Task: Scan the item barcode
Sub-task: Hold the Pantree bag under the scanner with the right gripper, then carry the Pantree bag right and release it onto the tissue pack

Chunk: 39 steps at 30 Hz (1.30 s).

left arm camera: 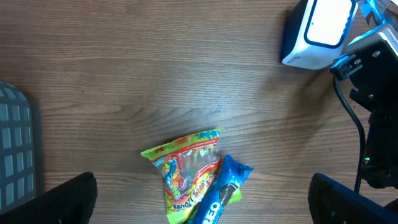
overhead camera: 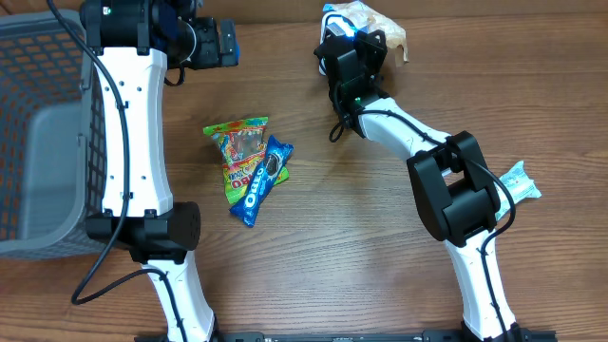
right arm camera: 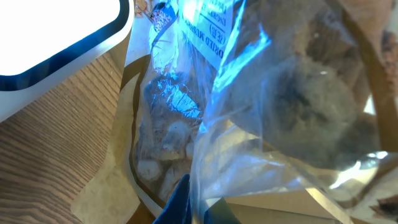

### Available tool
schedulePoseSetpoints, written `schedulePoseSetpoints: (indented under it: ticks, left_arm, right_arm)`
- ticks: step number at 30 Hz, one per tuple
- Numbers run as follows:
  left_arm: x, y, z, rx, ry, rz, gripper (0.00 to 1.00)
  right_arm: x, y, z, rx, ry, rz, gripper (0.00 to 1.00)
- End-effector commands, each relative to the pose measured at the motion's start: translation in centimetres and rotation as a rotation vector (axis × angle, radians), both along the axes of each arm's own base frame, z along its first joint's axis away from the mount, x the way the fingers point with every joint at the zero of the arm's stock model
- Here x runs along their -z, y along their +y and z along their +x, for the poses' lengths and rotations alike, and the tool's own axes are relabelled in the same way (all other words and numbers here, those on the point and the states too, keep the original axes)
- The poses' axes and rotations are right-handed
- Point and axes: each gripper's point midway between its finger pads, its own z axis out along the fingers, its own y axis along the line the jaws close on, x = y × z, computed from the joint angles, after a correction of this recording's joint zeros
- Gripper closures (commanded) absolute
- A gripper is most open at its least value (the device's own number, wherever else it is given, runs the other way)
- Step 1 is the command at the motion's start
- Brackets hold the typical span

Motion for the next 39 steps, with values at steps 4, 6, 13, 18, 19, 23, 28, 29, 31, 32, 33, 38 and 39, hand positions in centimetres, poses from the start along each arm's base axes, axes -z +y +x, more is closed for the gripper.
schedulePoseSetpoints:
  ticks: [4,6,13,18,19,23,28,29,31,32,33,38,39]
  left_arm:
    - [0.2,0.2,0.3,-0.008,0.001,0.002,0.00]
    - [0.2,0.2,0.3,-0.008,0.001,0.002,0.00]
    - [0.2,0.2,0.3,-0.008,0.002,0.002,0.00]
    - [0.2,0.2,0.3,-0.008,0.001,0.002,0.00]
    - [0.2,0.2,0.3,-0.008,0.001,0.002,0.00]
    - [0.2,0.2,0.3,-0.008,0.001,0.002,0.00]
    - [0.2,0.2,0.3,-0.008,0.002,0.002,0.00]
    - [0.2,0.2,0.3,-0.008,0.001,0.002,0.00]
    - [0.2,0.2,0.3,-0.008,0.002,0.002,0.00]
    - [0.2,0.2,0.3,-0.008,0.002,0.002,0.00]
    - [0.2,0.2,0.3,-0.008,0.001,0.002,0.00]
    - [0.2,0.2,0.3,-0.008,0.001,0.002,0.00]
    - [0.2,0.2,0.3,-0.008,0.002,0.002,0.00]
  right_arm:
    - [-1.9,-0.8,0.1,0.072,-0.095,0.034,0.96]
    - [-2.9,-1.1,-0.2,0.115,-0.148,0.045,0.96]
    - [-6.5,2.5,-2.1,0.085,-0.213,0.077,0.96]
    - [-10.0,4.2,-4.4,0.047,-0.204,0.151,0.96]
    - [-10.3,4.4,-5.1,0.034,-0.178,0.181,0.97]
    - [-12.2,4.5,-9.6,-0.028,-0.025,0.523,0.96]
    - [-16.6,1.3,-13.6,0.031,0.037,1.024,0.96]
    - [-17.1,0.3,-14.1,0.054,0.044,1.098,0.96]
    - [-18.0,-2.1,-14.9,0.100,0.064,1.229,0.96]
    - [-18.2,-3.3,-15.2,0.125,0.075,1.280,0.96]
    - [-18.1,-4.8,-15.5,0.165,0.090,1.341,0.96]
    - [-14.7,-12.9,-17.1,0.508,0.165,1.621,0.96]
    - [-13.9,-14.1,-17.5,0.568,0.184,1.663,0.96]
